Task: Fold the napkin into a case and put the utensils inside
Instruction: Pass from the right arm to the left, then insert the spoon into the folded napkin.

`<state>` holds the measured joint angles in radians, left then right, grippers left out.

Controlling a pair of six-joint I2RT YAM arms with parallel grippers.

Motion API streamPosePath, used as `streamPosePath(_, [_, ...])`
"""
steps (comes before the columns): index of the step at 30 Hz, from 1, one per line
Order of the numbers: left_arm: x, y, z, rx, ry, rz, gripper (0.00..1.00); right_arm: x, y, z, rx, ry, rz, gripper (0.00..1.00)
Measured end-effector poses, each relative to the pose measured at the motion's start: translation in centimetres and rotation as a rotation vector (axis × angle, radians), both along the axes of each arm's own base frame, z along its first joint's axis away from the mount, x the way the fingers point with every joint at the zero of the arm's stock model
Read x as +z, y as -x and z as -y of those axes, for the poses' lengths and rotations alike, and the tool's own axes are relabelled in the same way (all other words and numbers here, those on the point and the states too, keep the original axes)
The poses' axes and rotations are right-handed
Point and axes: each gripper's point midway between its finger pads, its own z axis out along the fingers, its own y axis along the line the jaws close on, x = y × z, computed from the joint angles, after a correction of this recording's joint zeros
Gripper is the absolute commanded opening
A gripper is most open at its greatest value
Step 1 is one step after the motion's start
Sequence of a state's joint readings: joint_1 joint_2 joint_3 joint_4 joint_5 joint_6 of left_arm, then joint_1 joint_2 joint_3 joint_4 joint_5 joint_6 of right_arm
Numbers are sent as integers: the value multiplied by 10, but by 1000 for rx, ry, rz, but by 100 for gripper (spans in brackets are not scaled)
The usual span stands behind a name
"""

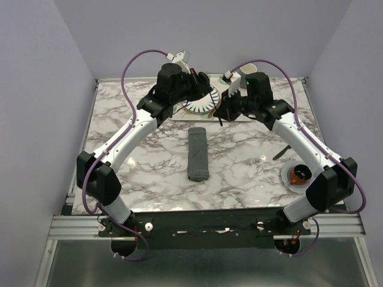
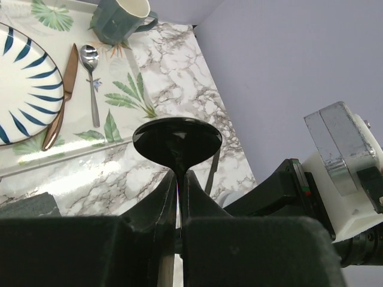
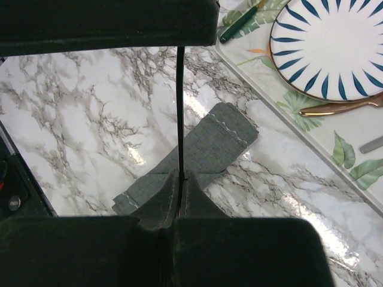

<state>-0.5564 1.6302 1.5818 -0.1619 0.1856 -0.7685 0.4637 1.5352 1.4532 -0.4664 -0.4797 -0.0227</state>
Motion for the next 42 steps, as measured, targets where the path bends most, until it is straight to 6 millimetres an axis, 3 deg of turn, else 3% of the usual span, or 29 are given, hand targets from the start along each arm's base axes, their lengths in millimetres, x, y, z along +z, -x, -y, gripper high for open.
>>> streamPosePath(1, [-1,0,0,1,1,-4,0,0,0,0,-2,-1,-3,1])
streamPosePath(2, [-2,-1,1,1,3,-7,0,0,0,0,-2,-2,-5,9])
streamPosePath(4, [-3,-2,1,2,3,-11,0,-1,1,0,-5,-4,-14,35])
streamPosePath(5, [-3,-1,1,2,3,-13,0,-1,2,-1,-5,-9,-23,59])
streamPosePath(8, [-7,-2,1,5,-8,-28,0,2,9,-5,10,-41,-56,89])
streamPosePath(9, [-9,-3,1,7,-14,-33,0,2,10,-6,16,-45,-60,94])
streamPosePath(12, [-28,-3,-5,29,-73,-82,0,4,14,0,8,-59,-83,98])
streamPosePath(15, [-57,-5,-12,53,-155,-145,0,-2,12,27,-51,-55,-114,99])
streamPosePath(20, [-132,-11,-21,79,-336,-300,0,-25,1,73,-165,-19,-168,99])
streamPosePath(23, [-177,-19,-26,93,-457,-388,0,-46,4,95,-214,21,-209,99])
streamPosePath(26, [-202,-23,-30,93,-533,-434,0,-57,13,107,-232,52,-224,99])
streamPosePath(29, [-209,-28,-32,92,-568,-448,0,-57,22,112,-233,72,-216,100])
streamPosePath(37, [-198,-54,-25,106,-575,-393,0,-47,20,126,-261,89,-163,100])
streamPosePath(42, [-213,-55,-26,104,-605,-417,0,-49,18,134,-283,99,-164,100])
